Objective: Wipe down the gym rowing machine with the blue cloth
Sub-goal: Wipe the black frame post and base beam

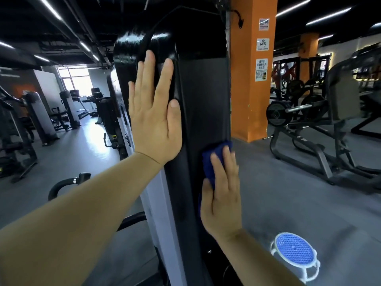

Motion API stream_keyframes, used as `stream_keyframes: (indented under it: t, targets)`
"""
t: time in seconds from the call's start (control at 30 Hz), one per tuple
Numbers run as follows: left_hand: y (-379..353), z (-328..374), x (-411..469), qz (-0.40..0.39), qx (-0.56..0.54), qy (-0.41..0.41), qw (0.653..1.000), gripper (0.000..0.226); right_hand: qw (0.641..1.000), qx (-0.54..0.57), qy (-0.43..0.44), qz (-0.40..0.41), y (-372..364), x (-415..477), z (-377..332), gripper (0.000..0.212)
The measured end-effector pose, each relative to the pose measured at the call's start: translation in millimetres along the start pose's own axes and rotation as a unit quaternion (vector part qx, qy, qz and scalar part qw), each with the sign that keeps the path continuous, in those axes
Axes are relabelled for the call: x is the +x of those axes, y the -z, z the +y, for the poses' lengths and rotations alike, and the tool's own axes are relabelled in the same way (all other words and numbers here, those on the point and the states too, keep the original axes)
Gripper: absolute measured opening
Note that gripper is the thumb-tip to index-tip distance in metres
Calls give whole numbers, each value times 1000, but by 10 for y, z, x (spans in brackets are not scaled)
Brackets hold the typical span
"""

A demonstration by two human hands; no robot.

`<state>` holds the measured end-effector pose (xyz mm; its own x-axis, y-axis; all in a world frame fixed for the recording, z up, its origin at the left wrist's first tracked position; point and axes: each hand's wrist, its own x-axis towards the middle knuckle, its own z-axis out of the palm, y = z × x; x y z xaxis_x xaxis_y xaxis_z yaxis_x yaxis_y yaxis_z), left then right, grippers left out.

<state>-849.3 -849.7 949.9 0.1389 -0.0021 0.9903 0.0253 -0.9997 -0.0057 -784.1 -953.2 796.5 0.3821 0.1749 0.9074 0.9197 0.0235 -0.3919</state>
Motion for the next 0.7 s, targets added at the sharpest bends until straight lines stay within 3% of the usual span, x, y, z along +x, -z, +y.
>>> stream_keyframes:
  t: [0.2,0.3,0.43,0.53,0.63,0.7]
  targets:
    - [27,65,-32,-20,-11,25,999,50,996,62,-1,67,166,1187,-388,57]
    - [24,74,-56,-18,-18,34,999,50,999,12,16,48,-8,479,-174,57]
    - [2,66,-412,-40,5,38,998,51,998,1,-61,14,-72,-376,16,59]
    - [-16,46,-620,-60,19,43,997,51,992,60,-99,43,34,177,-184,55]
    - [-14,25,-602,-56,21,39,997,51,989,102,-78,69,165,974,-343,50]
    - [-8,21,-598,-57,20,33,998,51,990,106,-43,77,176,1040,-324,48]
